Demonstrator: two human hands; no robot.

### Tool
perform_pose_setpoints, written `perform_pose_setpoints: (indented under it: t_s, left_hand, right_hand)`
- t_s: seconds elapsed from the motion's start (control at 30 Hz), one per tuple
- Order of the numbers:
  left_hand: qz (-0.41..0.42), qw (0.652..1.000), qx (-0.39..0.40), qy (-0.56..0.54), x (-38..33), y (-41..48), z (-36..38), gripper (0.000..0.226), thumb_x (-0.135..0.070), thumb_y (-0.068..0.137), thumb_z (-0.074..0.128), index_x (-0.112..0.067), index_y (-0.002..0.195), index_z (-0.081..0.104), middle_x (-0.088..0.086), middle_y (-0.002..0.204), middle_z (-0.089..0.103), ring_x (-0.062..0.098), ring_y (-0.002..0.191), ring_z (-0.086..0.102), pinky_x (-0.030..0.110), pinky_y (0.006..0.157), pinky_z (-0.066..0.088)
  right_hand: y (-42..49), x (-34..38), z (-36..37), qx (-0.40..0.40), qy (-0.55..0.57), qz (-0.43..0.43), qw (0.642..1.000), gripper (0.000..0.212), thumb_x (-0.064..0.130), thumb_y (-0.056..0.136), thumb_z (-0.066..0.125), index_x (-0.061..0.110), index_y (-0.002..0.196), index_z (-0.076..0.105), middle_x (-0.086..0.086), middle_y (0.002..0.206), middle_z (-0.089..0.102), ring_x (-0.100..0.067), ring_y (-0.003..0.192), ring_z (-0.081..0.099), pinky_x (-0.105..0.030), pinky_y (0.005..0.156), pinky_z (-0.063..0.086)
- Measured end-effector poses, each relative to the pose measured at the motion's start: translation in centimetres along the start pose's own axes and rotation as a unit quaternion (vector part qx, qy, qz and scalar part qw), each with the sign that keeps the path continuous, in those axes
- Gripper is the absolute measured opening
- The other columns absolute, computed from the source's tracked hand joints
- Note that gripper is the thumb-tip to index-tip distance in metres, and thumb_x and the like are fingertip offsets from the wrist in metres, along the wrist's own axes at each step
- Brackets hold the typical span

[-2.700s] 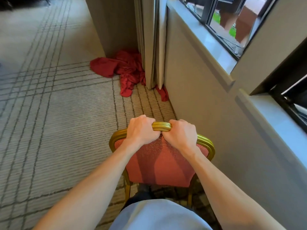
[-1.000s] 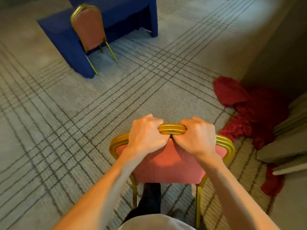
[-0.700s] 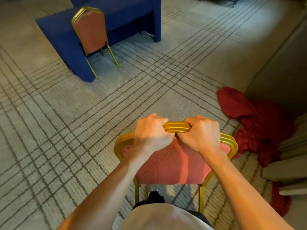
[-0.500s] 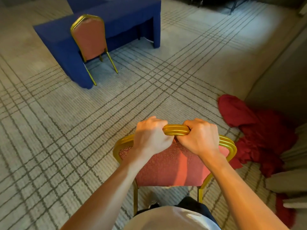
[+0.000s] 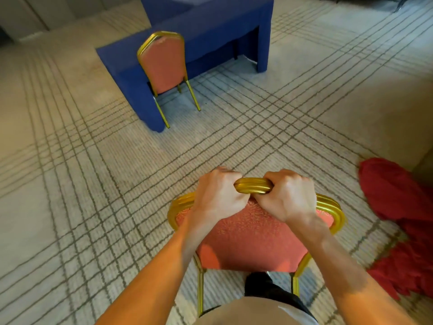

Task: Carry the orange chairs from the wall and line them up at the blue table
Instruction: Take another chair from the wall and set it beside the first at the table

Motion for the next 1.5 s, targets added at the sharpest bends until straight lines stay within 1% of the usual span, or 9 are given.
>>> perform_pose_setpoints:
  t_s: [0.23, 0.33, 0.5, 0.6, 0.73, 0.97, 1.07, 1.27, 1.5]
  left_hand:
    - [-0.044, 0.999, -0.011, 0.029, 2.4, 7.9, -0.5, 0.027, -0.037, 0.071, 0.064, -0.020, 0.057, 0.050, -0.009, 0.055, 0.048, 0.019, 0.061, 0.055, 0.034, 0.051, 0.040]
    - [-0.069, 0.997, -0.018, 0.042, 3.3, 10.1, -0.6, 0.026, -0.038, 0.069, 0.064, -0.019, 0.055, 0.052, -0.013, 0.055, 0.041, 0.021, 0.063, 0.058, 0.033, 0.052, 0.041]
    - [-0.089, 0.994, -0.034, 0.054, 5.6, 14.9, -0.5, 0.021, -0.036, 0.068, 0.067, -0.019, 0.057, 0.059, -0.017, 0.053, 0.029, 0.018, 0.059, 0.053, 0.031, 0.051, 0.042]
    - [-0.086, 0.994, -0.043, 0.054, 7.5, 18.2, 0.0, 0.021, -0.034, 0.069, 0.069, -0.021, 0.057, 0.057, -0.018, 0.052, 0.030, 0.010, 0.058, 0.043, 0.028, 0.052, 0.034]
    - [-0.079, 0.995, -0.049, 0.047, 10.8, 23.9, 1.2, 0.022, -0.037, 0.068, 0.063, -0.022, 0.055, 0.053, -0.016, 0.051, 0.036, 0.010, 0.057, 0.043, 0.028, 0.050, 0.031]
    - [-0.047, 0.997, -0.046, 0.030, 15.2, 33.4, 2.8, 0.021, -0.038, 0.062, 0.062, -0.021, 0.055, 0.053, -0.004, 0.054, 0.057, 0.023, 0.060, 0.056, 0.030, 0.049, 0.038]
    - [-0.026, 0.998, -0.047, 0.029, 16.2, 37.4, 3.0, 0.022, -0.039, 0.062, 0.062, -0.020, 0.055, 0.055, -0.004, 0.055, 0.058, 0.023, 0.061, 0.057, 0.030, 0.048, 0.038]
    - [0.006, 0.999, -0.047, 0.027, 16.9, 45.4, 5.0, 0.025, -0.044, 0.065, 0.055, -0.021, 0.054, 0.051, -0.006, 0.050, 0.050, 0.019, 0.056, 0.053, 0.028, 0.043, 0.036]
    - [0.000, 0.998, -0.045, 0.043, 17.3, 55.1, 8.3, 0.024, -0.042, 0.063, 0.060, -0.021, 0.056, 0.053, -0.006, 0.053, 0.054, 0.018, 0.057, 0.056, 0.025, 0.048, 0.029]
  right_hand:
    - [9.7, -0.6, 1.4, 0.007, 0.040, -0.066, 0.997, 0.038, 0.042, 0.070, 0.076, 0.027, 0.055, 0.044, -0.003, 0.058, 0.061, -0.030, 0.055, 0.060, -0.030, 0.053, 0.041]
    - [12.5, -0.9, 2.1, 0.000, 0.051, -0.092, 0.994, 0.030, 0.045, 0.072, 0.069, 0.023, 0.056, 0.056, -0.002, 0.061, 0.063, -0.030, 0.058, 0.062, -0.029, 0.053, 0.037]
    - [18.0, -1.4, 3.8, -0.012, 0.074, -0.114, 0.991, 0.035, 0.051, 0.075, 0.055, 0.022, 0.057, 0.056, -0.001, 0.059, 0.063, -0.028, 0.057, 0.061, -0.029, 0.051, 0.039]
    - [21.6, -2.0, 5.2, -0.006, 0.066, -0.112, 0.992, 0.033, 0.048, 0.077, 0.061, 0.022, 0.058, 0.057, 0.000, 0.060, 0.063, -0.026, 0.058, 0.061, -0.029, 0.053, 0.037]
    - [27.3, -2.7, 7.5, -0.001, 0.043, -0.098, 0.994, 0.028, 0.041, 0.073, 0.074, 0.022, 0.058, 0.061, 0.000, 0.060, 0.063, -0.027, 0.057, 0.061, -0.027, 0.053, 0.036]
    - [36.6, -3.4, 9.6, 0.002, 0.008, -0.085, 0.996, 0.029, 0.046, 0.071, 0.060, 0.022, 0.055, 0.055, 0.002, 0.057, 0.060, -0.026, 0.055, 0.060, -0.028, 0.052, 0.034]
    - [40.0, -4.3, 10.2, 0.001, -0.006, -0.074, 0.997, 0.030, 0.048, 0.072, 0.061, 0.024, 0.056, 0.056, 0.003, 0.058, 0.061, -0.024, 0.057, 0.060, -0.028, 0.054, 0.031]
    - [46.8, -7.7, 11.0, -0.022, -0.006, -0.076, 0.997, 0.031, 0.033, 0.065, 0.084, 0.020, 0.052, 0.058, 0.003, 0.052, 0.057, -0.022, 0.048, 0.055, -0.023, 0.052, 0.029]
    - [55.8, -13.4, 14.0, -0.012, 0.026, -0.091, 0.995, 0.030, 0.036, 0.066, 0.083, 0.022, 0.056, 0.059, 0.005, 0.055, 0.057, -0.021, 0.051, 0.056, -0.024, 0.053, 0.032]
Point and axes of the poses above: each hand's wrist, its own y-axis towards the middle knuckle, its own z-axis out of the palm, x = y × z, the point moved 10 cm from there along y, towards the middle knuckle
